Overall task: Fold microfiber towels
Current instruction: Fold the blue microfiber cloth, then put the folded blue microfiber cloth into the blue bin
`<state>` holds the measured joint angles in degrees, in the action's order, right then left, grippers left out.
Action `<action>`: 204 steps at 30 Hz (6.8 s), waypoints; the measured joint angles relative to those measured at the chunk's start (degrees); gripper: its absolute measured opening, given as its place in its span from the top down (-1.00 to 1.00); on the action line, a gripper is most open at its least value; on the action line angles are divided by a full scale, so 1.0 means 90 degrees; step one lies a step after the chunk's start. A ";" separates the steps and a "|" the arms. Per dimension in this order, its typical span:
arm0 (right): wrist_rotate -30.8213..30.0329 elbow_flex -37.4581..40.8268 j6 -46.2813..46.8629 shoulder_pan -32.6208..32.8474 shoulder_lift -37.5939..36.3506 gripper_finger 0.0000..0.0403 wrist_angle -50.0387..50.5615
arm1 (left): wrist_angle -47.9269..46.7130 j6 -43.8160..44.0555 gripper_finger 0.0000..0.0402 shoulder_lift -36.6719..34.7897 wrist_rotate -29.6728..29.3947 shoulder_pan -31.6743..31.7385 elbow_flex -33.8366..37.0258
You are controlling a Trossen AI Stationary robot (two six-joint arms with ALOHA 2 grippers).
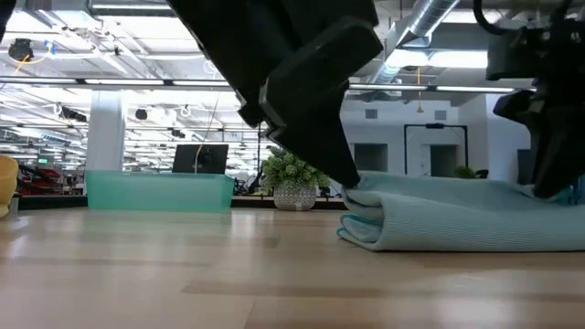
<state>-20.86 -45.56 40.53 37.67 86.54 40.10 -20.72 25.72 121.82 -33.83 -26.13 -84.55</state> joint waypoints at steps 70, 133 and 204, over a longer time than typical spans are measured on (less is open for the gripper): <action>-0.0141 0.1356 0.0555 0.0024 -0.0498 0.87 -0.2042 | 0.0118 -0.0166 0.59 0.0673 0.0024 0.0186 -0.0486; -0.0421 0.1543 0.0834 0.0325 -0.0345 0.42 -0.2147 | -0.0140 0.0429 0.59 0.0534 -0.0461 0.0291 0.0034; 0.1929 0.1528 -0.2999 -0.2180 0.0641 0.53 -0.4658 | 0.0024 -0.0521 0.59 0.0537 -0.0464 -0.0115 -0.0754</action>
<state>-3.50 -31.81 13.55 18.05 92.31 -1.82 -20.51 21.04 126.65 -38.00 -27.17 -91.34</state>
